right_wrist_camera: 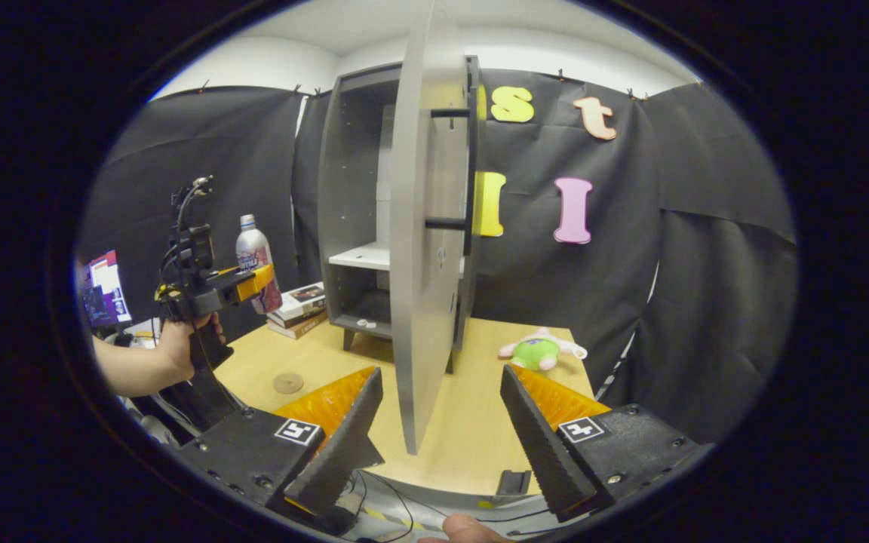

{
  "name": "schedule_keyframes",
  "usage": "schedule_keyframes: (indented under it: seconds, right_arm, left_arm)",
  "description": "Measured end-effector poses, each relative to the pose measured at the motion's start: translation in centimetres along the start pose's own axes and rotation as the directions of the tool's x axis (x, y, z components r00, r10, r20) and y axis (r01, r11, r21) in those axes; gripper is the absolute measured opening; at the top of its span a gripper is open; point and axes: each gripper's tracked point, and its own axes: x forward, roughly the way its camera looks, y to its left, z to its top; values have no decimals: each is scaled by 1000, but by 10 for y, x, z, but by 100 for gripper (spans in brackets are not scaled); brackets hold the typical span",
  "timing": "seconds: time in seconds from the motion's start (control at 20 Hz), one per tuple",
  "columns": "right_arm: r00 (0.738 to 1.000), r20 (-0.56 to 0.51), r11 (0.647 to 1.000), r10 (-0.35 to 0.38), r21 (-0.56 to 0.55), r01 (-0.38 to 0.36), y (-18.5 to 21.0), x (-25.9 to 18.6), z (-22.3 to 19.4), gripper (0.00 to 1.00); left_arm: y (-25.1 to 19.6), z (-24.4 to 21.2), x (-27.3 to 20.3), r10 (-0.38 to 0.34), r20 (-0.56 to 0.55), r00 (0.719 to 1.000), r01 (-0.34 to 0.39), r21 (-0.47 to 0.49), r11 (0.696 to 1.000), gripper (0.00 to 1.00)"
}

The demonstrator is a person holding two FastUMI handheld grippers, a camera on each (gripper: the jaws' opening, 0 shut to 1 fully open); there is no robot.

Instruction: Open the cabinet door with the right hand, grasp the bottle in the cabinet with the left hand and place it on the coaster, then close the cabinet door with the right hand.

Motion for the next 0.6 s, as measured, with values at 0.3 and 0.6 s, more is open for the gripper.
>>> schedule_keyframes:
  seconds: [0.3, 0.6]
  right_arm:
    - [998, -69, 1000, -9, -20, 7, 9, 16, -46, 100]
    - [984, -174, 996, 26, -80, -41, 24, 27, -100, 100]
  left_arm:
    - [15, -66, 19, 23, -52, 998, -24, -16, 1000, 76]
    - [30, -110, 19, 35, -40, 999, -33, 30, 999, 76]
